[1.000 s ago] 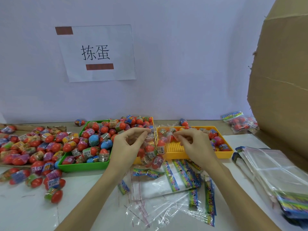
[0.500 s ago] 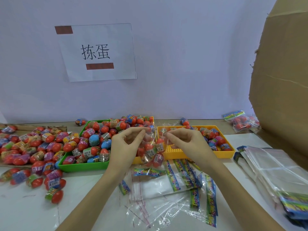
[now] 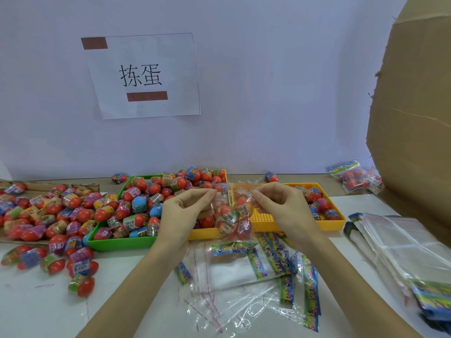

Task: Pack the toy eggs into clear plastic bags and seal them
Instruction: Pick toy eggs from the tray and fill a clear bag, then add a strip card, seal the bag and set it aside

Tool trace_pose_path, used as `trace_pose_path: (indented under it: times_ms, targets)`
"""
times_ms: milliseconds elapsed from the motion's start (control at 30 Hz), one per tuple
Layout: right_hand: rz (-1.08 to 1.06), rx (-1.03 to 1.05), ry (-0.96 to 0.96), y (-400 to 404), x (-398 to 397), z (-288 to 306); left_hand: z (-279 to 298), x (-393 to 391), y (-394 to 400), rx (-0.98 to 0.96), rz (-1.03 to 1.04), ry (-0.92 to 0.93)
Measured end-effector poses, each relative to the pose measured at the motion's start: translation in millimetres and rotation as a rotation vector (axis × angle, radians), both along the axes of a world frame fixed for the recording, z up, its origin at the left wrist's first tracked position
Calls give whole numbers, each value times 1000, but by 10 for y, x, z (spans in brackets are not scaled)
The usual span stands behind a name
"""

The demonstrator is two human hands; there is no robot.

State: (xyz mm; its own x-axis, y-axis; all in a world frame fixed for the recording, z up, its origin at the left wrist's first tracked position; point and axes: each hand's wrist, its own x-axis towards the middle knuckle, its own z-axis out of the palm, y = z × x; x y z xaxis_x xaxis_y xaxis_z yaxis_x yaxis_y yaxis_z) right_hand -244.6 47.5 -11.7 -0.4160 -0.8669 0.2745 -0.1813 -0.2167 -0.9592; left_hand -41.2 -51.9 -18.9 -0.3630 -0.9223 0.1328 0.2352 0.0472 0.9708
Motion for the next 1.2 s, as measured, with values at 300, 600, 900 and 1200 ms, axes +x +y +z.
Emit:
trace_pose_path:
  times_ms: [300,600,900,1200]
  targets:
    - [44,35,46,-1,-104,-17,4,55,-76,-71,-71,-62]
    - [105,86,83,6,-174,-33,-16,108,-138,-137,-168,-165]
    - [212,64,142,30,-242,-12,0,166,-171,-175,-208,-177]
    - [200,30,129,19,-279,-34,-41,186,-211,-268,-221,-187]
